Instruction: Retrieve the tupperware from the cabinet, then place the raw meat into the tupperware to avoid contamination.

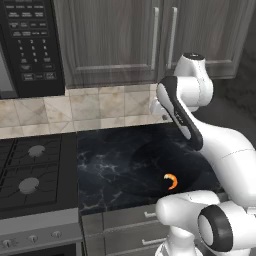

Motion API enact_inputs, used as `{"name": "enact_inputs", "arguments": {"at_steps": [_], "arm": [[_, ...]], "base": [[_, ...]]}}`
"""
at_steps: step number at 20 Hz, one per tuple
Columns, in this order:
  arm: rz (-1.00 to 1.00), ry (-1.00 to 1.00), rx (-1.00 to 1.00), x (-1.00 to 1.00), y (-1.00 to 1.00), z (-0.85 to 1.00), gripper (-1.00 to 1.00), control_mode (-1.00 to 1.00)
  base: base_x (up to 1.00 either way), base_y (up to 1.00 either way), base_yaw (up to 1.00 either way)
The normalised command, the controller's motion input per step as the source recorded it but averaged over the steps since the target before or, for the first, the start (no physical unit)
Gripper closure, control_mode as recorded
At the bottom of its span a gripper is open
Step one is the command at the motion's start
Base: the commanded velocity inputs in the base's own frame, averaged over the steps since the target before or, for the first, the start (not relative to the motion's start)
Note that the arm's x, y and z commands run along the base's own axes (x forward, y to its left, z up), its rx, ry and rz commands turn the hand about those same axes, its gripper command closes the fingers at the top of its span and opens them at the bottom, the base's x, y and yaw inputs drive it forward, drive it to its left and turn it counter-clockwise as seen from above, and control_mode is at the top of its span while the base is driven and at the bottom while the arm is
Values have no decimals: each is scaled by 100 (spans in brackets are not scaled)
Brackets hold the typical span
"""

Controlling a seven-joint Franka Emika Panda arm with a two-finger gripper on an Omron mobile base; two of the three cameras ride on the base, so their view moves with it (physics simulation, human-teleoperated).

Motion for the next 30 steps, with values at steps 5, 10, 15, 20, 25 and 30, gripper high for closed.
{"name": "enact_inputs", "arguments": {"at_steps": [5, 10, 15, 20, 25, 30], "arm": [[0, -7, 0, -5, 3, 5, -100, -100], [0, -21, 1, -17, 0, 41, -100, -100], [2, -33, 0, -31, 0, 53, -100, -100], [3, -35, 0, -35, 0, 50, -100, -100], [2, -30, 0, -29, 0, 41, -100, -100], [2, -29, 2, -24, -2, 40, -100, -100]], "base": [[0, 0, 0], [0, 0, 0], [0, 0, 0], [0, 0, 0], [0, 0, 0], [0, 0, 0]]}}
